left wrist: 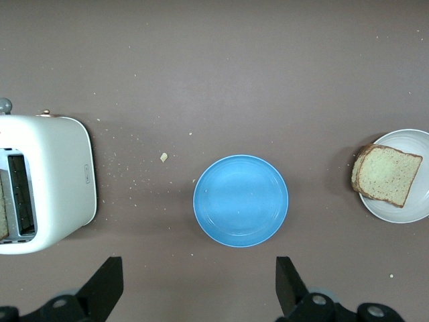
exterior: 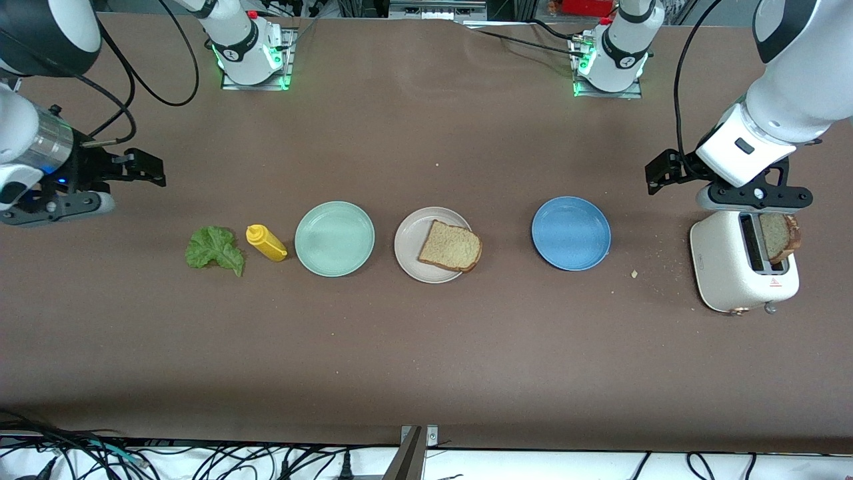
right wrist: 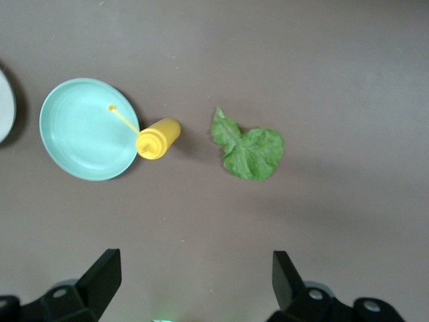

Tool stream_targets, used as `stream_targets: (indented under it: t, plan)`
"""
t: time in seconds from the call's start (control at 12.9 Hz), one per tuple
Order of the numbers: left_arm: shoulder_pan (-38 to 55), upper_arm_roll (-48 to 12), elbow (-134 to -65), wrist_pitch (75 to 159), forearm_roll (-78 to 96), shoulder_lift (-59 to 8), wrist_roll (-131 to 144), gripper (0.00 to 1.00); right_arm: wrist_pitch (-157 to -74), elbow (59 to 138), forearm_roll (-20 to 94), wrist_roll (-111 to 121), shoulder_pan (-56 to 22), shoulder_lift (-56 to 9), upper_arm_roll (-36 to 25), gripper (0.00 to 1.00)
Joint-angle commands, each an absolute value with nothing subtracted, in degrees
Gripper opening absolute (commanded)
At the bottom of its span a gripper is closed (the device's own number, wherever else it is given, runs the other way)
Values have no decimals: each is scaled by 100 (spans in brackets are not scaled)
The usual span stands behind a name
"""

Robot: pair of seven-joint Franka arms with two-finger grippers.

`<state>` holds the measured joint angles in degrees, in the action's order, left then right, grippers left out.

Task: Make sandwich in beige plate with both arms
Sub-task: 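Reach the right gripper to the yellow bottle and grasp it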

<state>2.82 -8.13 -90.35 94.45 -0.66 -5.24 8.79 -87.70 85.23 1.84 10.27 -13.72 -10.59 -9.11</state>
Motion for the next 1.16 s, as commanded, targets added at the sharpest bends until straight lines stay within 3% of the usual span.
stream_targets:
  t: [0.0,0.31,0.7,1.09]
  plan:
    - [194,-817,-8894,9360,0,-598,932,100,-9174,8604,429,1651,-1476,-1300,-853,100]
    - [193,-817,-8895,9352,0,-598,932,100,-9728,9121,1220,3456,-1363,-1564,-695,100]
    - [193,-817,-8886,9272,0,-598,932,100,-10125,9475,2318,6148,-608,-1880,-571,100]
    - [193,-817,-8886,9264,0,-598,932,100,-10099,9185,4049,9328,-9,-3136,-606,100]
